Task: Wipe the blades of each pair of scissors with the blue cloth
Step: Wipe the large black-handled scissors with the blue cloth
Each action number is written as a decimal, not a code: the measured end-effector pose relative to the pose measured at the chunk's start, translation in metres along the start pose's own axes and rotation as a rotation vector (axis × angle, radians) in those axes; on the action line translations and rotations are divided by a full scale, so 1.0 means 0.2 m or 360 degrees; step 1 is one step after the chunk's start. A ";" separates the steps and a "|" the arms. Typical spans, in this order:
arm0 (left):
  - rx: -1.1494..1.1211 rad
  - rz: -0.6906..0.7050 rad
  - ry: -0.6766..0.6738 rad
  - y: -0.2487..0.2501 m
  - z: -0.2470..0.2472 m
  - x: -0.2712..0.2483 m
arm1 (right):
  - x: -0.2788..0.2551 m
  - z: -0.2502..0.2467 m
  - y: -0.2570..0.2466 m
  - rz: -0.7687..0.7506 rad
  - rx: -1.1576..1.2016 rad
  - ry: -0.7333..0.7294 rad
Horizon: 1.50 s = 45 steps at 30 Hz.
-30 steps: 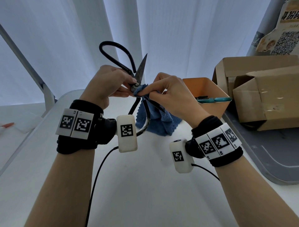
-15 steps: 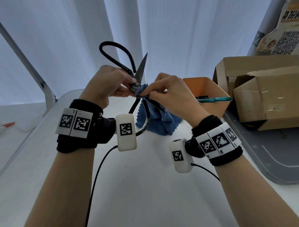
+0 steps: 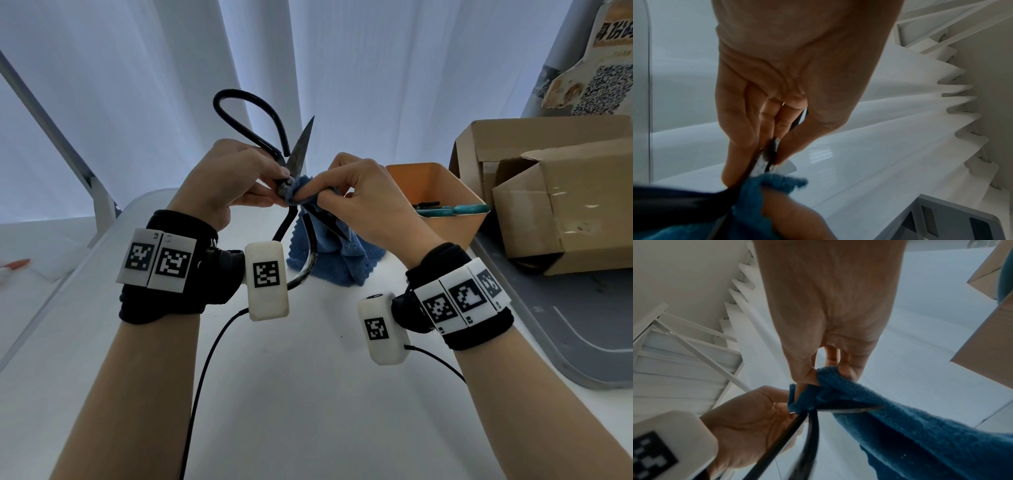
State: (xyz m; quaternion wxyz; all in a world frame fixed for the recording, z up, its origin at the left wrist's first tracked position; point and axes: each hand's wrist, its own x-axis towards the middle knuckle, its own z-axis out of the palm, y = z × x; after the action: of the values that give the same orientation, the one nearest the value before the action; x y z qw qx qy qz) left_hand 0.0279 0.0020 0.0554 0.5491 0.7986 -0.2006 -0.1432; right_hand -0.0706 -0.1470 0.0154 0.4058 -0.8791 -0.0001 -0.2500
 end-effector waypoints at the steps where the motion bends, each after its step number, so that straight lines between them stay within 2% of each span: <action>1: 0.0013 0.0003 -0.0007 0.00 0.00 0.00 | 0.00 0.00 0.00 0.0003 0.0004 0.0002; 6: 0.0009 0.0004 -0.0005 0.00 0.03 0.00 | -0.01 -0.01 -0.01 -0.0050 -0.0026 -0.0071; 10: 0.0016 -0.0007 0.0008 0.00 0.02 0.01 | -0.01 0.00 -0.02 -0.0023 -0.0018 -0.0014; 14: 0.0003 0.0000 0.0012 0.00 0.02 0.00 | -0.02 0.00 -0.04 -0.0051 -0.0106 -0.0097; 18: 0.0018 -0.0003 0.0016 0.00 0.02 0.01 | -0.02 0.00 -0.03 -0.0022 -0.0058 -0.0034; 23: 0.0012 0.0007 0.0005 0.00 0.02 0.00 | -0.02 0.00 -0.02 -0.0022 -0.0064 -0.0063; 30: -0.0024 0.0021 -0.0012 0.01 0.03 -0.01 | 0.02 0.00 0.04 0.0084 0.0290 0.0246; 35: -0.0018 0.0023 0.0021 0.01 0.05 0.00 | 0.01 0.00 0.02 0.0001 0.0486 0.0123; 40: 0.0017 0.0062 0.0010 0.01 0.06 -0.01 | -0.01 0.02 0.00 0.0020 0.0334 0.0019; 45: 0.0049 0.0090 0.0010 0.03 0.08 -0.01 | 0.00 0.03 0.02 0.0097 0.0270 0.0163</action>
State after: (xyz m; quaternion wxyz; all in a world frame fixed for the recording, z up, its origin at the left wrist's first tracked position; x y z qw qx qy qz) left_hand 0.0176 -0.0109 0.0549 0.5412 0.8014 -0.2236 -0.1219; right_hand -0.0669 -0.1448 0.0098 0.4856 -0.8273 0.0262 -0.2813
